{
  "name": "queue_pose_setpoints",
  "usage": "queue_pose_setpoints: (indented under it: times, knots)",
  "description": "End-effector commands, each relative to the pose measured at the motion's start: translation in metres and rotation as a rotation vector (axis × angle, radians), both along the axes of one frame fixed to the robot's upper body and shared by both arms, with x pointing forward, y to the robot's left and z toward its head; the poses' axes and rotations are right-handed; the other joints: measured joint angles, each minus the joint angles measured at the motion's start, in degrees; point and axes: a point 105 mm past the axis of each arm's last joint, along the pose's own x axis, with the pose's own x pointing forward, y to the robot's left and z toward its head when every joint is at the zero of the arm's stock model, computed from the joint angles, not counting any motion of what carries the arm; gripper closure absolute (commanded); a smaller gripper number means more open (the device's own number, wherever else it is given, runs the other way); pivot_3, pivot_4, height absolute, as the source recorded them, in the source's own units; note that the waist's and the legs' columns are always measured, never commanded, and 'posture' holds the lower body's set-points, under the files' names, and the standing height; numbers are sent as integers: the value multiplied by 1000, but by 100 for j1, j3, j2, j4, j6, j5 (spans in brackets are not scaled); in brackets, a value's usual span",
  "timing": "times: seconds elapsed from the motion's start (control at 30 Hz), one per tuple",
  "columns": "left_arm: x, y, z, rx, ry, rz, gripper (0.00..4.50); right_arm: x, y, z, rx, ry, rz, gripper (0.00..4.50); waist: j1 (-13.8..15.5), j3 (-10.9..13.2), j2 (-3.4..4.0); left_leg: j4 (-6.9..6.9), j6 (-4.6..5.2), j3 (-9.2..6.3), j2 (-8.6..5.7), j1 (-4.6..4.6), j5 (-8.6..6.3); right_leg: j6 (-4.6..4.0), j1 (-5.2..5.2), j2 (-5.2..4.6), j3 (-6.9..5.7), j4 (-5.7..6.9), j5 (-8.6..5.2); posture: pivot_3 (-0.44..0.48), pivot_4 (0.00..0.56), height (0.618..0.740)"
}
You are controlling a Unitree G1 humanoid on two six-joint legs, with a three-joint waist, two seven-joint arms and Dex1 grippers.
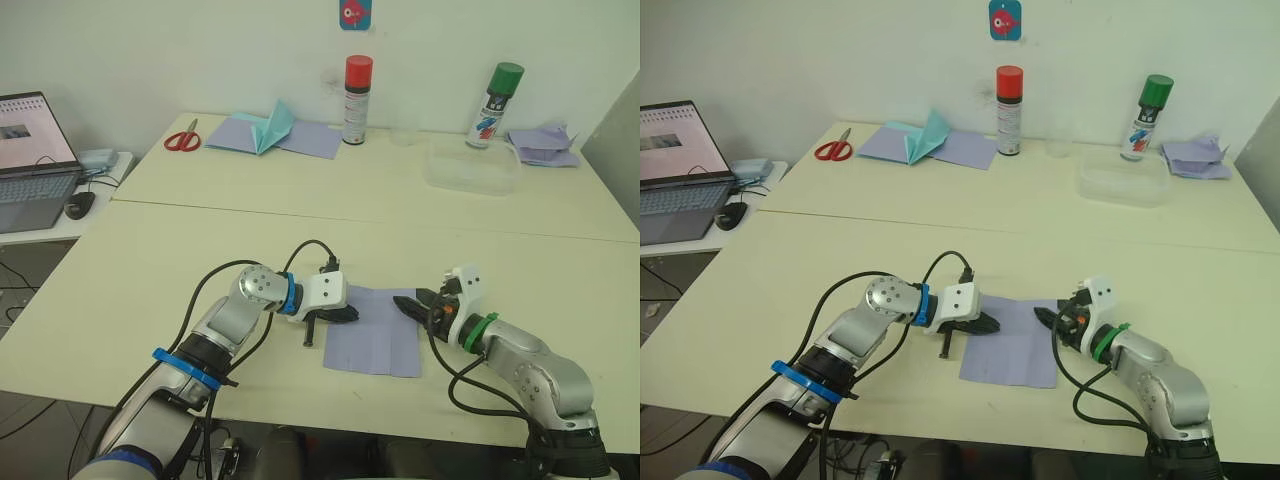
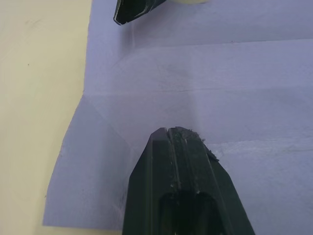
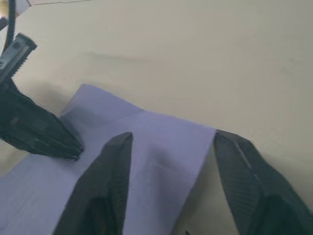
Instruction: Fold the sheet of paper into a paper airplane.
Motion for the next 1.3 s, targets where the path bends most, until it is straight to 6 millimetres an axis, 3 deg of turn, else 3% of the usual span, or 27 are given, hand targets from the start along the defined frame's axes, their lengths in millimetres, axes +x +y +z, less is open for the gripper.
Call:
queue_pose_setpoints:
  times: [0.03,0.13,0.27,0.43,0.6,0.83,0.93,1.1,1.27,1.3]
  knots:
    - [1,8,-20,87,42,41,4500,-2,9,13,-24,-100,72,3409,0,0,0,0,0,0,-1,0,0,0,0,0,0,0,0,0,150,740]
    - [2,8,-19,86,41,41,4500,-3,11,14,-53,-142,101,4467,-1,0,0,0,0,1,0,0,0,1,-1,0,-1,-1,0,0,150,740]
    - [2,9,-19,88,41,44,4500,-8,22,15,-144,-240,203,4467,-1,1,-1,0,0,1,0,-1,0,1,-1,0,-1,-1,-1,0,150,740]
    - [3,10,-18,91,42,47,4500,-18,30,-2,-284,-269,340,4467,-1,1,-2,0,1,2,0,-1,0,3,-2,0,-3,-3,-1,0,150,740]
    - [9,7,-12,72,18,54,4500,-18,28,-17,-354,-237,371,4467,-1,2,-3,0,0,4,2,0,0,3,-3,1,-4,-2,-1,0,150,740]
    - [22,-25,41,-203,78,105,4500,-12,22,-29,-384,-201,345,4467,-7,10,-13,0,1,6,2,-7,0,3,-11,3,-7,-1,-1,0,150,740]
    - [28,-38,51,-255,66,118,4500,-12,19,-35,-382,-186,341,4467,-15,12,-16,-1,0,6,0,-10,0,3,-14,7,-7,-1,-1,0,150,740]
    - [33,-51,44,-238,48,110,4500,-12,17,-40,-390,-187,343,4467,-35,12,-15,-1,0,1,-38,-7,0,4,-11,4,-2,-1,-1,0,150,740]
    - [29,-55,19,-115,35,53,4500,-12,18,-35,-368,-199,335,4467,-40,13,-17,-2,1,-2,-45,-8,0,6,-12,1,0,-1,-2,0,150,740]
    - [28,-53,14,-90,31,46,4500,-13,18,-34,-364,-200,336,4303,-39,13,-17,-2,1,-2,-46,-8,0,6,-12,1,0,-1,-1,0,150,740]
